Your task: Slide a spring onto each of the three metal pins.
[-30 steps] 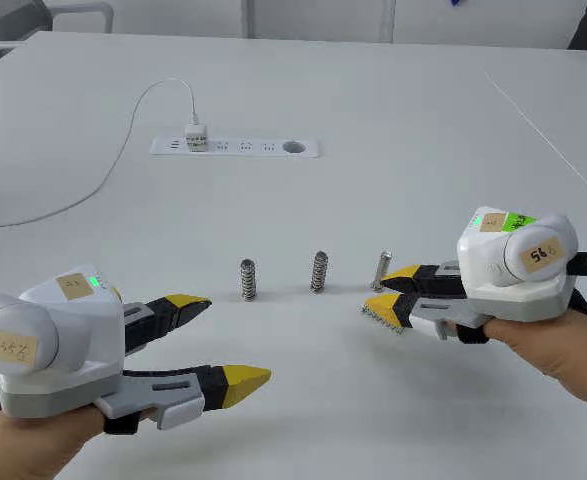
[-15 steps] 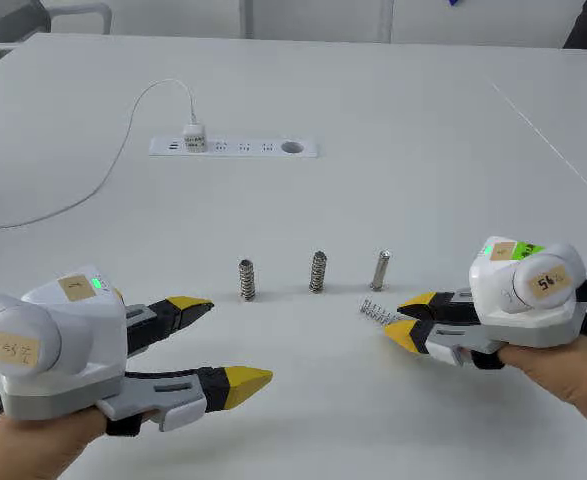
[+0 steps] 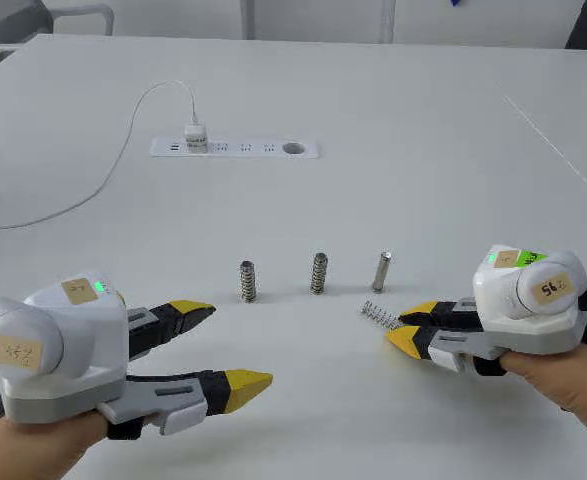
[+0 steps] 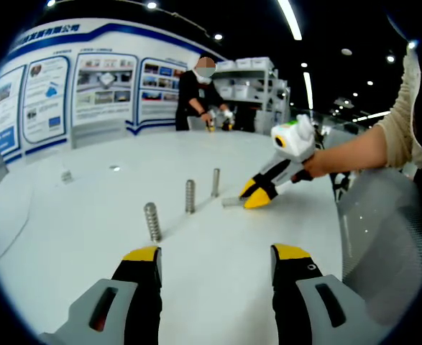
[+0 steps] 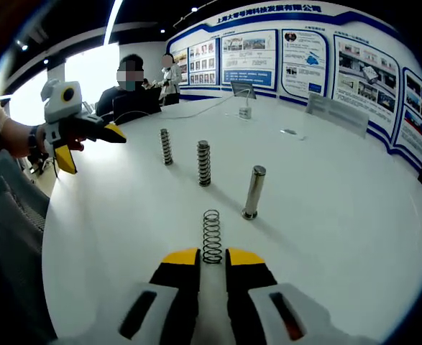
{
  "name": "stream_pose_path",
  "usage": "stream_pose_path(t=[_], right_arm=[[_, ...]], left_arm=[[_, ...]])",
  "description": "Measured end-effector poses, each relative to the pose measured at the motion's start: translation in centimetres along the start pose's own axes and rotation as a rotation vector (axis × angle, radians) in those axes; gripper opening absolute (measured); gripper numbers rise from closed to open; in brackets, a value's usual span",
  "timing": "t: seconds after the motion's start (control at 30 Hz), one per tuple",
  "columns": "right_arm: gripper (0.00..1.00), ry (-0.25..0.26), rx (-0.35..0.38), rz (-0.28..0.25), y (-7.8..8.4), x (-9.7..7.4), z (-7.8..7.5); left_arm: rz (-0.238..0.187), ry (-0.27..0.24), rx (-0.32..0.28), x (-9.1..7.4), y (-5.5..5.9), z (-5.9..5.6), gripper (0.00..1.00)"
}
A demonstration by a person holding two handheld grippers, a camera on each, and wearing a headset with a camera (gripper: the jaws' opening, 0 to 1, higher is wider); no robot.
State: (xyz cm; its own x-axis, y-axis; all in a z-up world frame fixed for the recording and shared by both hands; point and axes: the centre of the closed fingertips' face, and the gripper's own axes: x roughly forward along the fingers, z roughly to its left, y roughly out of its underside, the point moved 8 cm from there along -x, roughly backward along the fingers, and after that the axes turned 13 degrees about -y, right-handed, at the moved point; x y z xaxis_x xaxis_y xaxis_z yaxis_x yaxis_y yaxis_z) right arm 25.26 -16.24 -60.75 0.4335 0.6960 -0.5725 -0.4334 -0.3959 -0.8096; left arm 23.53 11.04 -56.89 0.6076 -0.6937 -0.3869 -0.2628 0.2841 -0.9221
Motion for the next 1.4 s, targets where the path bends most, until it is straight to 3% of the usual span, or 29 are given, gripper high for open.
stream_pose_path(t=[0.27,0.6,1.1,1.4], right_arm=[[0.12,0.004,0.001,0.008,0.0,0.0,0.0],[0.11,-0.030,-0.013,0.026,-0.5,0.0,0.7],[0.11,-0.133,-0.072,0.011,-2.6,-0.2,2.4],[0.11,-0.230,-0.140,0.017,-4.3,-0.1,3.9]], left_arm=[[0.003,0.010,-0.001,0.1,0.0,-0.2,0.61],[0.007,0.033,0.011,1.0,0.0,-0.7,0.58],[0.018,0.091,0.076,2.9,-0.6,-1.3,0.51],[0.016,0.122,0.104,3.6,-1.0,-1.8,0.47]])
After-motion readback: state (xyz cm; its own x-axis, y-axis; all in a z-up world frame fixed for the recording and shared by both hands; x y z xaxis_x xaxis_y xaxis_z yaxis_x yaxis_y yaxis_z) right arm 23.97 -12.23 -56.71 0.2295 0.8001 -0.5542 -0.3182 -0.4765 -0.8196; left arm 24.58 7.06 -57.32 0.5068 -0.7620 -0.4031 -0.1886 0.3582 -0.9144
